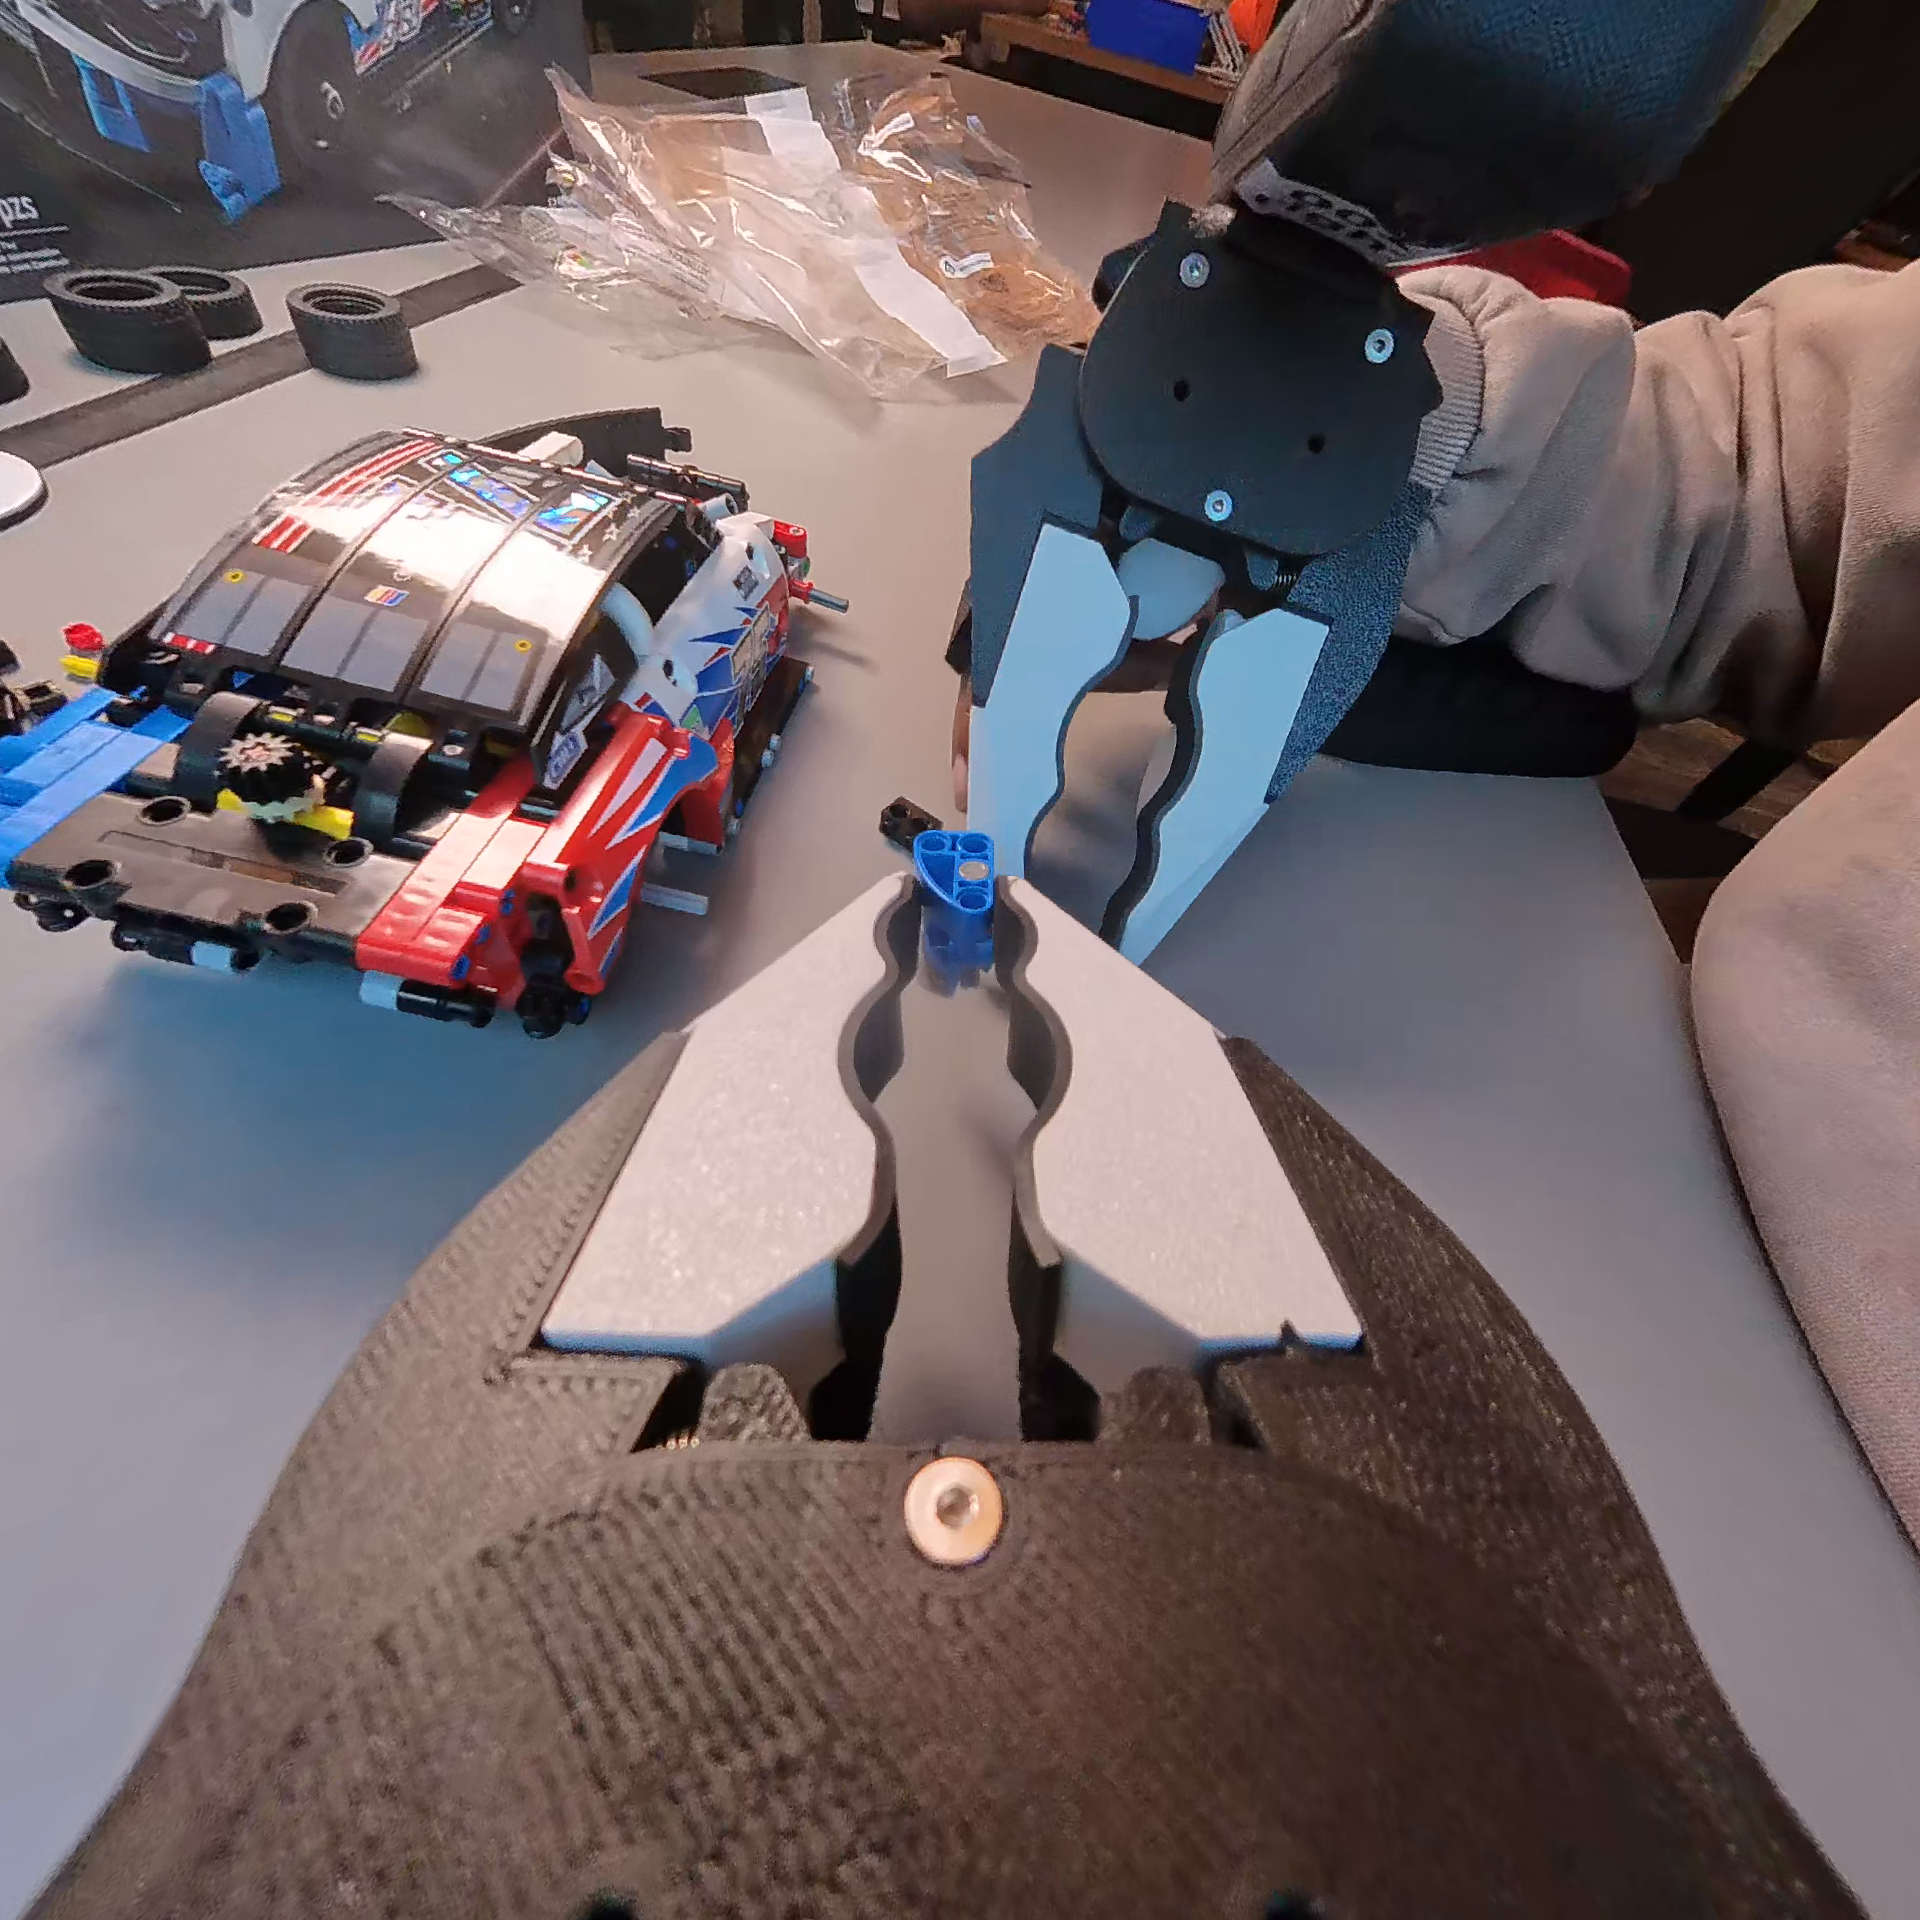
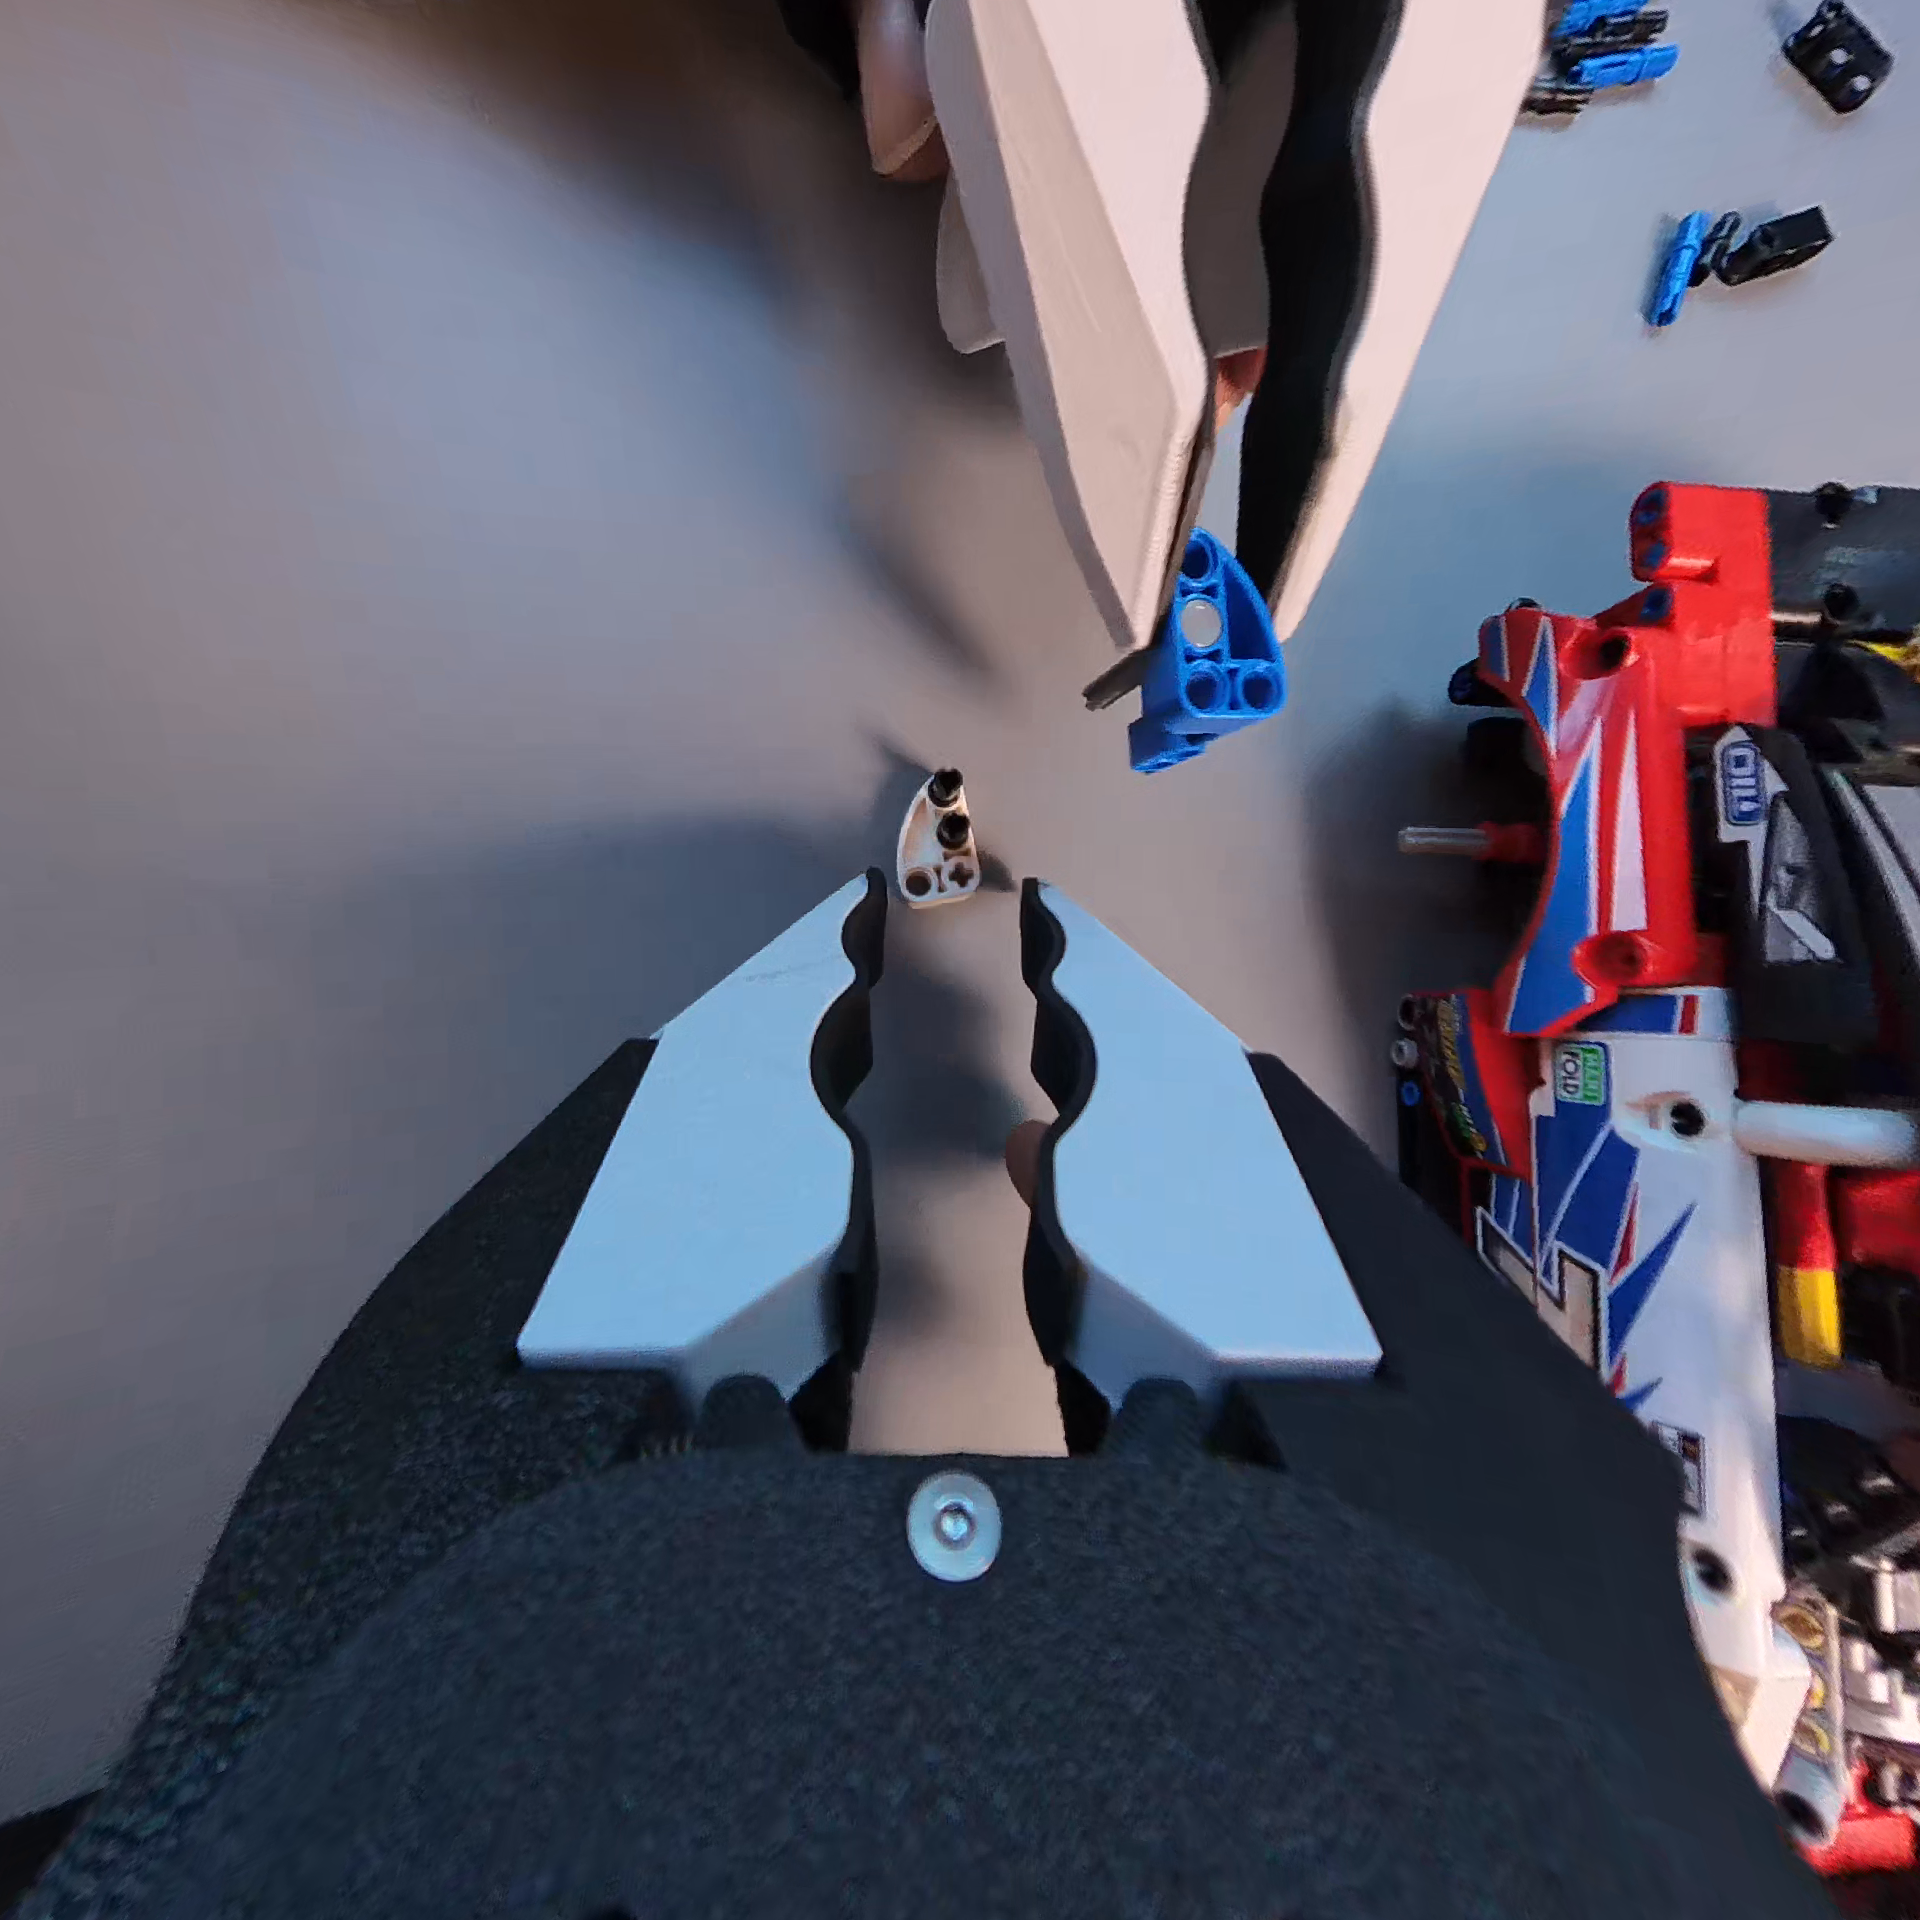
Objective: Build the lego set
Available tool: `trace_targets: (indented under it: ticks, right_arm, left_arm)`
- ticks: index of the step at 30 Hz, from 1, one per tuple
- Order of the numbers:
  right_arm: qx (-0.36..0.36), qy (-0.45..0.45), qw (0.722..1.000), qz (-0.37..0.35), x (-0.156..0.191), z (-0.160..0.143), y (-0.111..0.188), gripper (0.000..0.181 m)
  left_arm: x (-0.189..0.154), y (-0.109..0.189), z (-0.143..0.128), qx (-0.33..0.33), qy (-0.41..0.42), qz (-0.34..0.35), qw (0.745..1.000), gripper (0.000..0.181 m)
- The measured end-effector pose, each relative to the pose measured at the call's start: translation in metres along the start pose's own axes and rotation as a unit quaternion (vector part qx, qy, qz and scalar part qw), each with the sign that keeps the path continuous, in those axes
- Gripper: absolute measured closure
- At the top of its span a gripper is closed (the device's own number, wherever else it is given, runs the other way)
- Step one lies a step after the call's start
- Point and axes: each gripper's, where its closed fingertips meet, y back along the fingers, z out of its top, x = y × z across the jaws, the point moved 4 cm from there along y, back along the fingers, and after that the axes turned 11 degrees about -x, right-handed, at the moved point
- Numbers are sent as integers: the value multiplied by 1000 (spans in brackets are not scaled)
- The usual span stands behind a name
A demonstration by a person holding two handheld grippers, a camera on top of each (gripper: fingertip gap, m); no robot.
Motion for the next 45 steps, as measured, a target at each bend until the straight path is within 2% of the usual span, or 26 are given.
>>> trace_targets:
  ticks: [7, 12, 14, 16, 19, 21, 23, 29, 31, 33, 36, 38, 42, 45]
  right_arm:
    - [-7, 3, 1000, 9, 6, -1, -1, 169]
    - [8, 7, 998, 68, 29, -7, 10, 168]
    - [10, 7, 997, 71, 33, -9, 15, 147]
    - [-11, -13, 999, 48, 23, -9, 29, 142]
    - [-32, -44, 997, -53, -15, -20, 54, 153]
    - [-25, -72, 992, -103, -34, -33, 62, 153]
    - [-22, -98, 989, -109, -38, -39, 57, 152]
    - [11, -116, 988, -104, -34, -35, 31, 153]
    - [18, -113, 988, -106, -35, -34, 30, 167]
    - [19, -98, 989, -106, -34, -33, 30, 167]
    - [-33, -41, 994, -97, -23, -17, 29, 167]
    - [-96, 2, 992, -82, -10, 6, 30, 167]
    - [-138, 58, 984, -92, 3, 30, 31, 167]
    - [-154, 81, 978, -115, 3, 39, 33, 167]
  left_arm:
    - [1, 1, -5, 21, -7, -2, 1000, 170]
    - [4, -1, -13, 54, 21, 11, 998, 170]
    - [6, -2, -17, 68, 55, 17, 996, 170]
    - [12, -4, -17, 64, 95, 31, 993, 170]
    - [21, -4, -19, 70, 144, 49, 986, 169]
    - [28, -3, -23, 91, 156, 69, 981, 168]
    - [32, -3, -23, 97, 167, 83, 978, 168]
    - [32, -4, -25, 134, 103, 120, 978, 159]
    - [32, -4, -25, 139, 80, 128, 979, 155]
    - [32, -3, -21, 128, 61, 133, 981, 154]
    - [23, -3, -13, 85, 71, 105, 988, 155]
    - [6, -8, -8, 51, 122, 41, 990, 160]
    - [-16, -14, 1, -7, 267, -63, 962, 157]
    - [-16, -15, 4, -30, 324, -82, 942, 156]
